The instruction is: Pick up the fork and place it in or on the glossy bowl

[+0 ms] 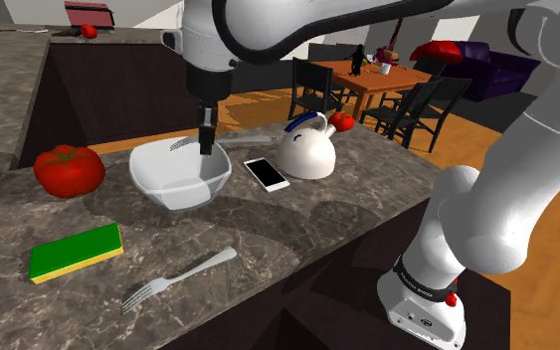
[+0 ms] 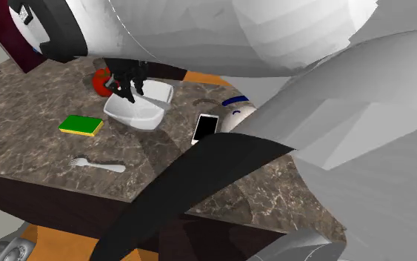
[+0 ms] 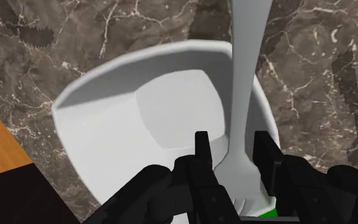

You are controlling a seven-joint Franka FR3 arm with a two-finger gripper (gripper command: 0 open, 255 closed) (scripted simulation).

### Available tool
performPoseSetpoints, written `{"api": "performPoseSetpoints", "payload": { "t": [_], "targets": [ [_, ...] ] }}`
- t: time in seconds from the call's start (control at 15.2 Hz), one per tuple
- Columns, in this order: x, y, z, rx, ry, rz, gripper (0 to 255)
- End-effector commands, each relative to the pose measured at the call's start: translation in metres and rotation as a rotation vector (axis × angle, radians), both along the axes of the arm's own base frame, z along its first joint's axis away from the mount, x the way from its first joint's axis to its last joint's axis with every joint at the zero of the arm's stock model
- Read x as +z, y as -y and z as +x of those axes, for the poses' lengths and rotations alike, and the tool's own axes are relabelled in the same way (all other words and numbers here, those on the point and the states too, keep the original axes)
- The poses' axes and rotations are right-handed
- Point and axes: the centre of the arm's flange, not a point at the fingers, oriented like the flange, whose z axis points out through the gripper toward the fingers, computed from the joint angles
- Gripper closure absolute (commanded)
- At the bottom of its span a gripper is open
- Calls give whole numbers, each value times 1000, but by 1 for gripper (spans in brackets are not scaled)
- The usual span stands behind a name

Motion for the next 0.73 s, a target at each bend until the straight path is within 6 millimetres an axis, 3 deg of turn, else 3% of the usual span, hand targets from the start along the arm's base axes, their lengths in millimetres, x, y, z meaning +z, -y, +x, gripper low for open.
{"api": "performPoseSetpoints", "payload": {
  "t": [0.0, 0.4, 0.66],
  "targets": [
    [-4, -9, 25, 0, 1, 0, 255],
    [-9, -43, 91, 0, 1, 0, 255],
    [-31, -43, 91, 0, 1, 0, 255]
  ]
}}
